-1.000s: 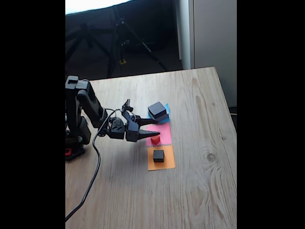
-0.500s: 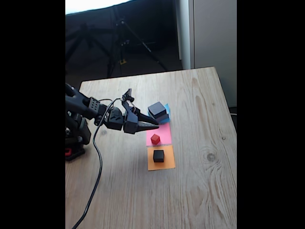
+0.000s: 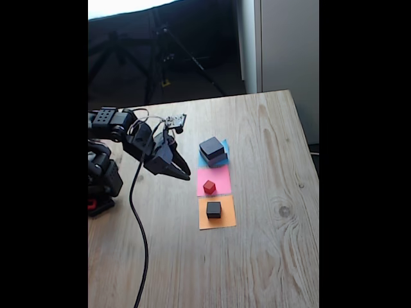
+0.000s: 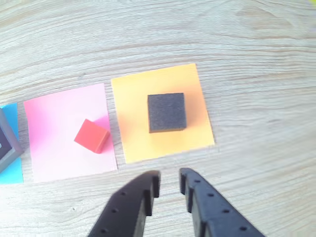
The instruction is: Tower of hanoi
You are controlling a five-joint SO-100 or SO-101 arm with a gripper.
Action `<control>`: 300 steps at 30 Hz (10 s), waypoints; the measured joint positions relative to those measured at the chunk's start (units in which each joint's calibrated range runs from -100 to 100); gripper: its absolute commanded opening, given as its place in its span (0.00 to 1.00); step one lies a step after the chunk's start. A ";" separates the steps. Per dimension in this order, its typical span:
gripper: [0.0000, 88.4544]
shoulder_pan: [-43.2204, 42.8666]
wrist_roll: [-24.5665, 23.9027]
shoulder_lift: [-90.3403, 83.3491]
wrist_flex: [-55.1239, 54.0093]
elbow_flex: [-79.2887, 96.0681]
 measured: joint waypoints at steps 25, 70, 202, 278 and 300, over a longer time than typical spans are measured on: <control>0.26 11.87 0.00 -1.37 -25.70 19.99; 0.34 8.88 0.00 50.11 -119.70 37.46; 0.02 4.03 0.00 20.01 -61.33 25.29; 0.05 -36.86 -0.17 13.42 -64.53 30.86; 0.07 -36.86 -0.17 24.63 -77.90 32.33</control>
